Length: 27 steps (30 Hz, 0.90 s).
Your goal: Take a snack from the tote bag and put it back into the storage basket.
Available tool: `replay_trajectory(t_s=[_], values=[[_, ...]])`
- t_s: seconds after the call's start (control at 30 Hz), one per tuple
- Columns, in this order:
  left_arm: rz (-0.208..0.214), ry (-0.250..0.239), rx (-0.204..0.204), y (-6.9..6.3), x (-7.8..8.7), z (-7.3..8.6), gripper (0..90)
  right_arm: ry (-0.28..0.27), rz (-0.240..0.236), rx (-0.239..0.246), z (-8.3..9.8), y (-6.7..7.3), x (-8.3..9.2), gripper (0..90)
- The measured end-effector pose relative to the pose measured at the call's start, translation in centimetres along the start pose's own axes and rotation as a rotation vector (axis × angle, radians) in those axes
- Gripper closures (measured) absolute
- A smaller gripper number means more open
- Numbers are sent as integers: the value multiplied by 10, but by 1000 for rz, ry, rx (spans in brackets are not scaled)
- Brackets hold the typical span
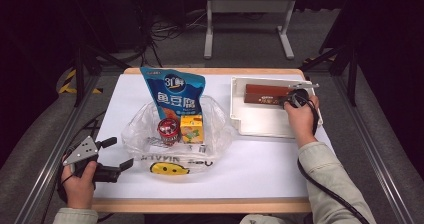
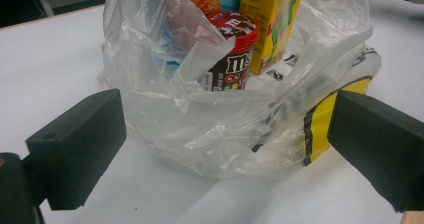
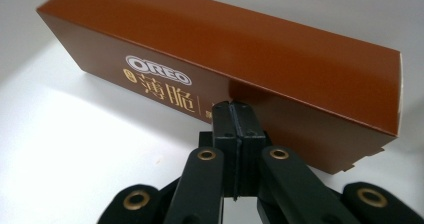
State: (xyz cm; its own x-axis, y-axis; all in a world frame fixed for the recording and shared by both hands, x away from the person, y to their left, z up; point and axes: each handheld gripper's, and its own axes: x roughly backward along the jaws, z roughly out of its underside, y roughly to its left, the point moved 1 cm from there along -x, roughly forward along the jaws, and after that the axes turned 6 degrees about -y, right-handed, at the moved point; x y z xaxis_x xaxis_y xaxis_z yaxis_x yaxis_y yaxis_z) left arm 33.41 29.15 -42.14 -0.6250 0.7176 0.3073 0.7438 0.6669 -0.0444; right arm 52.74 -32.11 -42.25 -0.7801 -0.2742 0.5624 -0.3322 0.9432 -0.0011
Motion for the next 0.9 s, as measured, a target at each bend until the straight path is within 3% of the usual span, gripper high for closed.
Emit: replay_trajectory(t_s=[0.13,0.27,0.4,0.47,0.7,0.9], values=[[2,-2,-1,1,-1,0,27,-11,-22,3,-2,4,5,889],[6,-1,-1,1,-2,-1,27,-53,-73,9,-6,8,14,861],[10,-3,-2,2,-3,-3,27,-134,-156,76,-16,15,26,776],[12,-1,-3,2,-3,-3,27,-149,-164,90,-19,17,29,755],[25,-2,-3,2,-5,-5,26,-231,-273,104,-34,30,50,531],[35,-2,-3,4,-9,-8,26,-259,-364,137,-45,44,63,331]])
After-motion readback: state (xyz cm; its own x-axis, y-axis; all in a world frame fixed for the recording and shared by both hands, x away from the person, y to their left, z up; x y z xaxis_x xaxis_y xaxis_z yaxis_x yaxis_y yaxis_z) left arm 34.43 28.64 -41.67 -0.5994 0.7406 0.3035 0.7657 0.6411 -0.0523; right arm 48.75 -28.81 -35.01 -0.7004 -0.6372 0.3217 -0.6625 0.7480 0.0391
